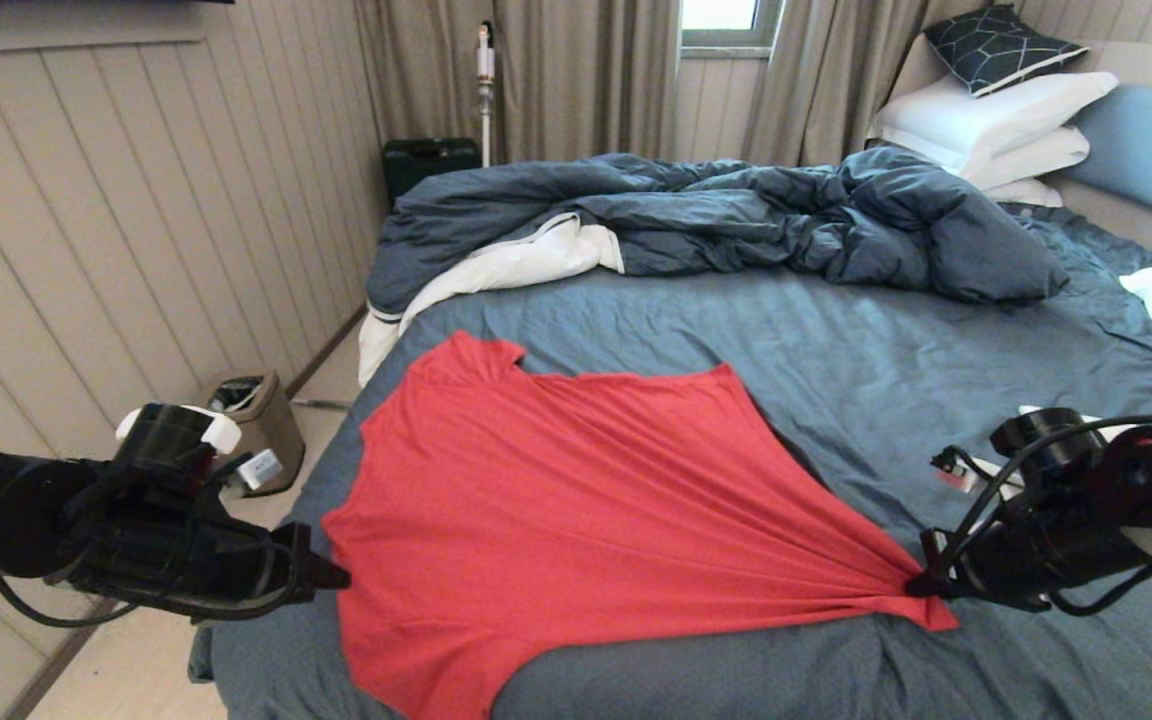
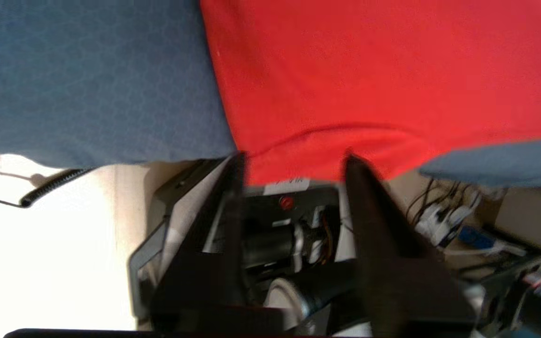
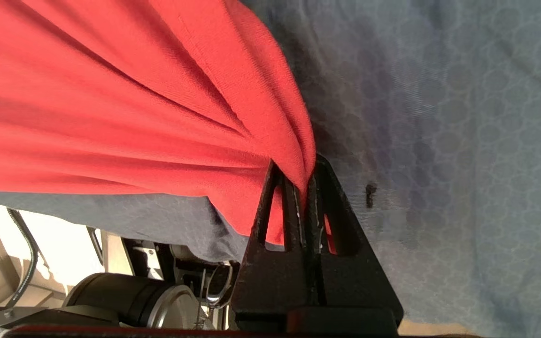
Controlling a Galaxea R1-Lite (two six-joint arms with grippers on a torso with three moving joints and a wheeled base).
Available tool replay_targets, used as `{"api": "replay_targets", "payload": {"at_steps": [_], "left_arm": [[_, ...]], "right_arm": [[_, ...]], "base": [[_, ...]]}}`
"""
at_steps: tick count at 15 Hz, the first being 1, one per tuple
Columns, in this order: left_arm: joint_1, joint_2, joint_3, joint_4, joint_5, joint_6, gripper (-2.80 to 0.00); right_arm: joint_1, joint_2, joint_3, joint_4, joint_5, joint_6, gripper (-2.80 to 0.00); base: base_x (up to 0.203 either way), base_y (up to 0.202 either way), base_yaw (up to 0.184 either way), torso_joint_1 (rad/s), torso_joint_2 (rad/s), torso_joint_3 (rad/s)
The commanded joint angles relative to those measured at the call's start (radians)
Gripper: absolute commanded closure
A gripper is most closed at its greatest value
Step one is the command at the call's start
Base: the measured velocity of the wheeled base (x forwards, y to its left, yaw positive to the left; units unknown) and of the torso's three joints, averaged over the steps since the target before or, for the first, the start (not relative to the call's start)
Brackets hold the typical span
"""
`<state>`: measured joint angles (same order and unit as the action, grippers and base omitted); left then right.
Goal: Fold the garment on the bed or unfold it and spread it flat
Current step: Fold the red T-shirt
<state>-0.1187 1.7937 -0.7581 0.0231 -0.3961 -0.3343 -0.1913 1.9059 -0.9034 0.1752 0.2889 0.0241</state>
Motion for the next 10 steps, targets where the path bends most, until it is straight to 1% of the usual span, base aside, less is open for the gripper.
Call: {"api": "replay_targets", "payload": {"at_steps": [1,6,10], "left_arm": [[0.000,0.017,-0.006,-0.021,0.000,-0.007,-2.80],[0.000,0.100,-0.028,-0.109,0.008,-0.009,-2.80],[0.001,0.174,-0.045,-0.138,0.007,-0.008,-2.80]], "right_arm": [[0.001,-0.015,0.011,0.001,0.003,0.000,0.00],[-0.004,-0.036,0.012,0.003,0.001,0.000,0.00],[0.000,-0.035,0.003,0.003,0.001,0.002,0.00]], "base": [[0.000,0.000,0.000,0.000,0.00,0.000],[0.000,0.000,0.000,0.000,0.00,0.000],[0.000,0.000,0.000,0.000,0.00,0.000]]}}
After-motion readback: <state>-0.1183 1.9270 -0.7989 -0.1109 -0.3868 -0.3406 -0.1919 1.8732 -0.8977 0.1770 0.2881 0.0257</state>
